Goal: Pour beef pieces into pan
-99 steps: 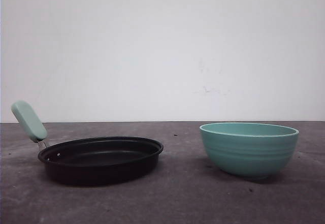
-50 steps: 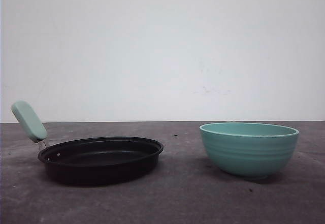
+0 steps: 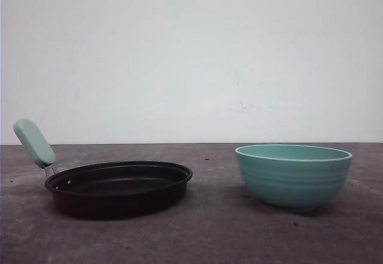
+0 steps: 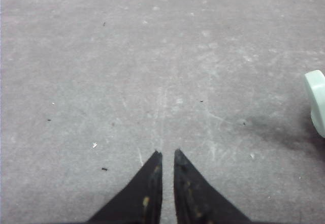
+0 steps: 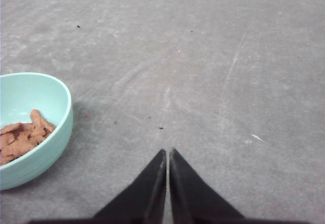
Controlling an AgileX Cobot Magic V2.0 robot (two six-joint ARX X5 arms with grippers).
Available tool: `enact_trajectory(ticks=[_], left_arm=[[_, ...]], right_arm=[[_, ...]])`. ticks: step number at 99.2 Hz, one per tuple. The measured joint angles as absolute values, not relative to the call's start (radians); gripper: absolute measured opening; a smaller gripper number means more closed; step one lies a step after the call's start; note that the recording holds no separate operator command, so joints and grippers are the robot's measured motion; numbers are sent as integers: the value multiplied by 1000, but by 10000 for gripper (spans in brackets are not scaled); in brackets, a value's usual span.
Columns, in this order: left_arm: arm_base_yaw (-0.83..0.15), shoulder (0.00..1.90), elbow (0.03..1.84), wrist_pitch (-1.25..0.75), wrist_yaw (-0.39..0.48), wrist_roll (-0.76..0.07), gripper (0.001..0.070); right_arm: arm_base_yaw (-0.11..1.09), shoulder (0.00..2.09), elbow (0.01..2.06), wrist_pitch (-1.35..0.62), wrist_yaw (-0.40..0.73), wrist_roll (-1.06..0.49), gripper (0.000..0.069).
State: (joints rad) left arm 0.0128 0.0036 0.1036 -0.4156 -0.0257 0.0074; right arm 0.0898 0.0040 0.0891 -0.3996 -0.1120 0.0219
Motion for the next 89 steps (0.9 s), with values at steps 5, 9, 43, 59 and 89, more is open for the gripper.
enact_trajectory(ticks=[5,9,43,59,89], left_arm=[[13,4,104,-416,-26,7,14],[13,4,104,-416,-26,7,14],[13,4,104,-416,-26,7,14],[13,4,104,-416,-26,7,14],[13,4,104,-415,-21,-41,14]], right_arm=[[90,4,89,-400,-112,22,7],[90,4,89,-400,-112,22,7],[90,4,89,-400,-112,22,7],[90,4,89,-372,-112,22,7],[90,4,89,-290,-62,22,7]])
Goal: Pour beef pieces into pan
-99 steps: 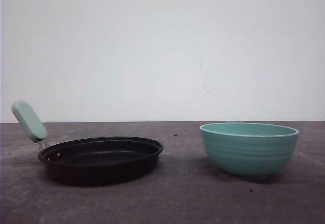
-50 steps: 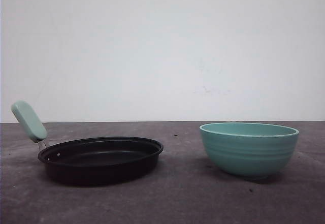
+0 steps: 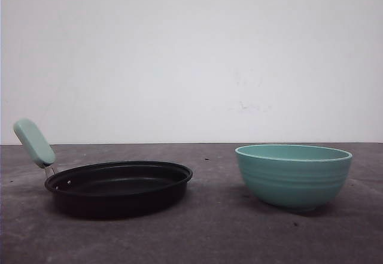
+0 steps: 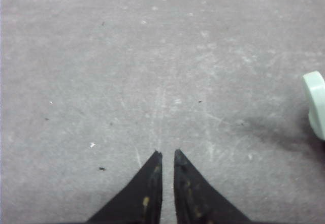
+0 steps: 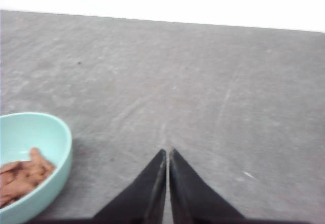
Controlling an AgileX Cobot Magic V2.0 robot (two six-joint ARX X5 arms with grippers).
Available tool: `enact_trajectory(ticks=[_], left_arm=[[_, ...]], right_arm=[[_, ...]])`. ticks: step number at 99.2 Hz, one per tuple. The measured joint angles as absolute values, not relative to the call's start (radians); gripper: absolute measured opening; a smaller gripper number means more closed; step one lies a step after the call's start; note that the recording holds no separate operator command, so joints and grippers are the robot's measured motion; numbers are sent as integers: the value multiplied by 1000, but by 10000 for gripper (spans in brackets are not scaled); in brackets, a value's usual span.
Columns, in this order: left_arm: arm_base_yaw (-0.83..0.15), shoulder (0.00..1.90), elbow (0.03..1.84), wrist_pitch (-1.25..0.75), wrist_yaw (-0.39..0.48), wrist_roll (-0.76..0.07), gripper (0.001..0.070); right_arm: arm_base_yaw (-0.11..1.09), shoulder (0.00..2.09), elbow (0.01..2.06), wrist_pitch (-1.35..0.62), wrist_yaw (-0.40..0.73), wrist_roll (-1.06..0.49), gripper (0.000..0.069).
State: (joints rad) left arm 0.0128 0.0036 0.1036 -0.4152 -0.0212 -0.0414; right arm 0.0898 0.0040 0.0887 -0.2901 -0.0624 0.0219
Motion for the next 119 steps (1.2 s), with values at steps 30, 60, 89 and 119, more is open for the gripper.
enact_trajectory(ticks=[30,60,89,119], left_arm=[[13,4,104,-415,-21,-295,14],[13,6,125,-445,134,-447,14],[13,51,313,-419,146,-526,14],[13,317,616,-438,202,-421,14]], right_arm=[[90,4,89,-324,-3,37,7],[90,4,89,-196,-78,194,7],[90,57,288,-272,-106,332,7],[90,284,609,-273,-223,303,7]])
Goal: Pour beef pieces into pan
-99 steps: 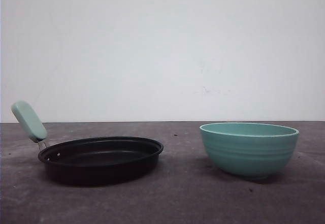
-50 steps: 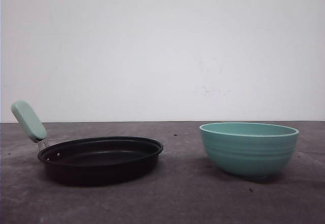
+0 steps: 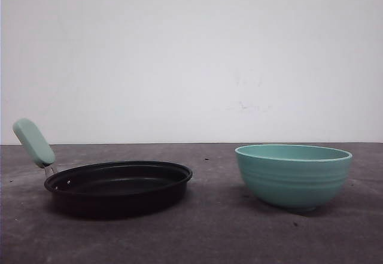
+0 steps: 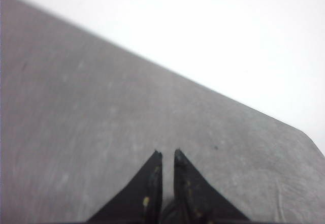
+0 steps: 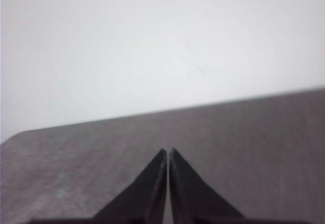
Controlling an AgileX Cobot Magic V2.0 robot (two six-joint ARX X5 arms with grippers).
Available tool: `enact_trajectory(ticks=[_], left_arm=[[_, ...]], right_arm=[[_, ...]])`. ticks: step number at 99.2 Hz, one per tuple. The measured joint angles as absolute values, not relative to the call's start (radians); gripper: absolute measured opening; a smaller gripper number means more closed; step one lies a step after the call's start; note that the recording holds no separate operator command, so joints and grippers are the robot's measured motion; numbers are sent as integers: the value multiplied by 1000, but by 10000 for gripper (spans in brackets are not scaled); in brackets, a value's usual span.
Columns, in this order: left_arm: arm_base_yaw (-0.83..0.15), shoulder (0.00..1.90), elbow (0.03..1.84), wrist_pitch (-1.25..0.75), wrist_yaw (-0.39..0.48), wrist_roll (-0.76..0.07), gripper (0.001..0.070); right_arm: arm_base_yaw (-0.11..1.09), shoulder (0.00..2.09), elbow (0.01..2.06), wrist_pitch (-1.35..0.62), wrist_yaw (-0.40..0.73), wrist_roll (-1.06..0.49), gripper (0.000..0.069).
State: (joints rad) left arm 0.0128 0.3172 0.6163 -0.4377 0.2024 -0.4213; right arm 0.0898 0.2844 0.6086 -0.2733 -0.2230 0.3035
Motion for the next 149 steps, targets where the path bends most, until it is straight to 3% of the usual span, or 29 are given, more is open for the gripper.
enact_trajectory(ticks=[15,30,39,54,64,70,75,90,96,119,149], left_arm=[[13,469,818,-437,231,-334,30],[12,573,963,-431,302,-314,97],[12,624,1020,-429,370,-309,110],[11,675,1038,-426,433,-332,114],[11,686,1038,-449,411,-381,114],[11,684,1038,-453,408,-392,121],[11,680,1038,-453,408,-398,177],[11,675,1038,-467,408,-404,603],[11,675,1038,-481,408,-404,695],[4,686,1036,-619,389,-405,693],[-27,831,1009,-687,384,-410,692]], right_arm=[[90,379,768,-310,-236,266,7],[90,449,884,-340,-271,245,34],[90,478,926,-339,-308,238,170],[90,505,939,-332,-321,259,519],[90,505,939,-347,-321,291,616],[90,503,939,-352,-321,297,630],[90,501,939,-352,-321,300,635],[90,495,939,-358,-321,313,638],[90,495,939,-358,-321,316,638],[90,495,939,-406,-325,321,638],[90,639,939,-719,-320,323,638]])
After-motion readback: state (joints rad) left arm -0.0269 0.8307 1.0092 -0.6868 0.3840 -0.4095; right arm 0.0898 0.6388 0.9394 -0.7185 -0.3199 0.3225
